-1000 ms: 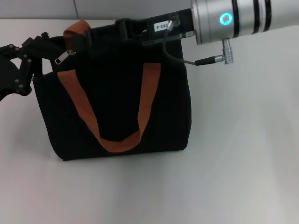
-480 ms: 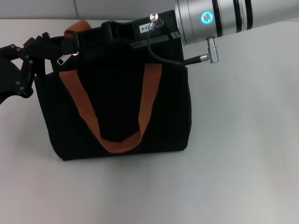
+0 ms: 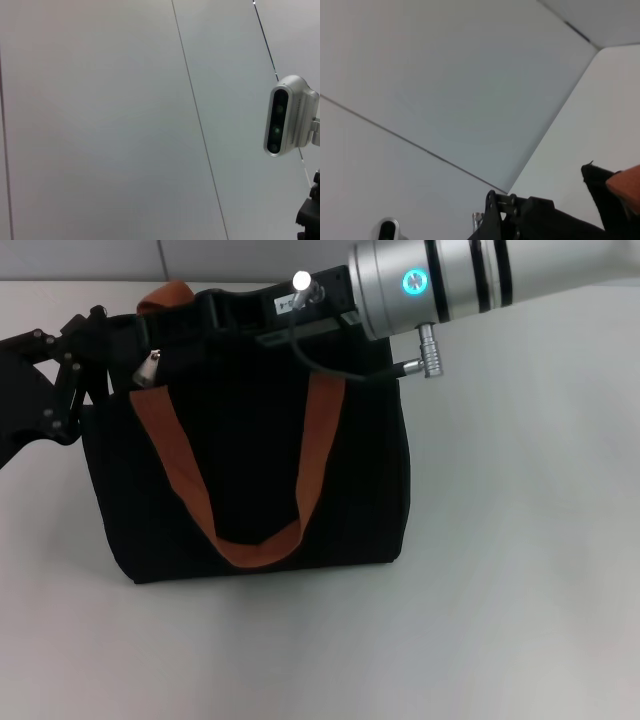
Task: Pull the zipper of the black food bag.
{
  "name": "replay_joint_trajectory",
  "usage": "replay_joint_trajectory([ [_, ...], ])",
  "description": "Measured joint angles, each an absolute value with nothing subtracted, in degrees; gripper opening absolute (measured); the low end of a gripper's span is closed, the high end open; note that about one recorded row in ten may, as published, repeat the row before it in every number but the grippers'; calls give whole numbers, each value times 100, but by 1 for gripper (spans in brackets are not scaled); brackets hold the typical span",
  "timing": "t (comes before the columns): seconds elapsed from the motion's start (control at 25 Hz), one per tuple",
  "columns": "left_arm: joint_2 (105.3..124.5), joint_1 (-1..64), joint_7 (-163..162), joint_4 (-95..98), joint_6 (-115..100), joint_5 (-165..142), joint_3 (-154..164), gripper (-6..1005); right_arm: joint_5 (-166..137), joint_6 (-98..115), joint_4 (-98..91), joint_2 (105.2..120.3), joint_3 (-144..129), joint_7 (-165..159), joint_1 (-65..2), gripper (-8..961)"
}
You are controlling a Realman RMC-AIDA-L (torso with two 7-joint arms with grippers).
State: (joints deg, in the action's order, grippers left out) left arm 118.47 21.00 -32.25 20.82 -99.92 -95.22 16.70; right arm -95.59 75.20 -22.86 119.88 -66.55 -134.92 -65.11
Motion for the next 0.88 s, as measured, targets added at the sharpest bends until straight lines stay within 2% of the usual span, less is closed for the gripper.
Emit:
replay_joint_trajectory([
  [0.88,11831,2127,-3226,2083,-10135,-9478,1657,22,-9560,7137,-2780,11975,-7253,-13510,-6371,744],
])
